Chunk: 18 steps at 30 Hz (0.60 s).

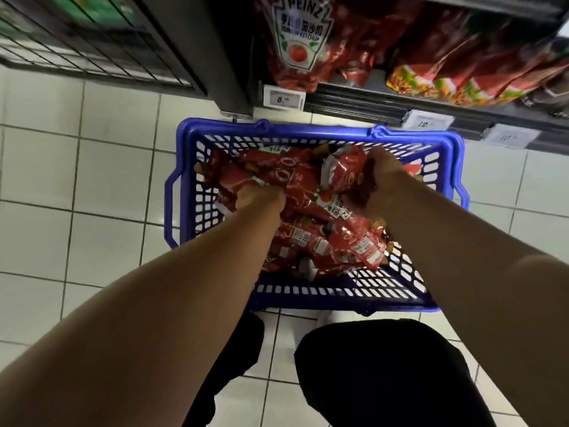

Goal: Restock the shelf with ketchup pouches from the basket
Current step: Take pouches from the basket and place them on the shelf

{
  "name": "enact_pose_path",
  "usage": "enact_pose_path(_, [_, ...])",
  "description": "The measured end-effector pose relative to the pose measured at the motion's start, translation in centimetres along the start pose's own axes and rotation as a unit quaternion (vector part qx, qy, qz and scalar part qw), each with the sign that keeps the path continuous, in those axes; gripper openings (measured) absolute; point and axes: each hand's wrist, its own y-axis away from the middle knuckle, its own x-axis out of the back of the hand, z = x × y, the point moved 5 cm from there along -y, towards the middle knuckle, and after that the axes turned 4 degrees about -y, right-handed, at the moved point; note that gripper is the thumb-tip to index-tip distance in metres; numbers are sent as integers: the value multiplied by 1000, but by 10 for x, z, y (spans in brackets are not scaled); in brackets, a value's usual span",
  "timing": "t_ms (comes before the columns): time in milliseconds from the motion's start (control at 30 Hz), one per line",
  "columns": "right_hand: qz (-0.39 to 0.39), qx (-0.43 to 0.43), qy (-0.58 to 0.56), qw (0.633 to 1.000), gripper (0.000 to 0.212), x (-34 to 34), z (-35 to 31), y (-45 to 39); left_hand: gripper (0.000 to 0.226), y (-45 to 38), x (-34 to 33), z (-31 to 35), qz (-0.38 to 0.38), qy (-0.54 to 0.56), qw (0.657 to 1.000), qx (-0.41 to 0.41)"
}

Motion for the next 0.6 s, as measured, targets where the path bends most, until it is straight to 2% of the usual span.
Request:
enact_pose_path(100, [-33,10,-88,996,18,18,19,14,55,8,11,-12,35,-41,998,-27])
enact_pose_path(133, [-59,10,-123,991,23,25,28,24,51,13,18,-18,44,-25,998,-32])
enact_pose_path(200, [-108,18,-164,980,46,39,48,41,44,24,29,-31,23,8,999,-26])
enact_pose_path(267, [-108,18,-150,983,60,54,67,59,39,42,40,-45,-67,33,997,9])
enact_pose_path(333, [-98,10,-125,987,52,71,86,84,25,74,50,-56,-184,79,979,30])
enact_pose_path(400, [-99,-9,-85,991,46,84,102,114,19,114,62,-65,-260,111,959,33])
enact_pose_path(500, [-105,-34,-47,993,55,93,112,173,40,185,93,-74,-305,135,942,27])
enact_pose_path(600, [-110,27,-32,993,64,101,93,240,50,266,124,-65,-393,151,906,-42])
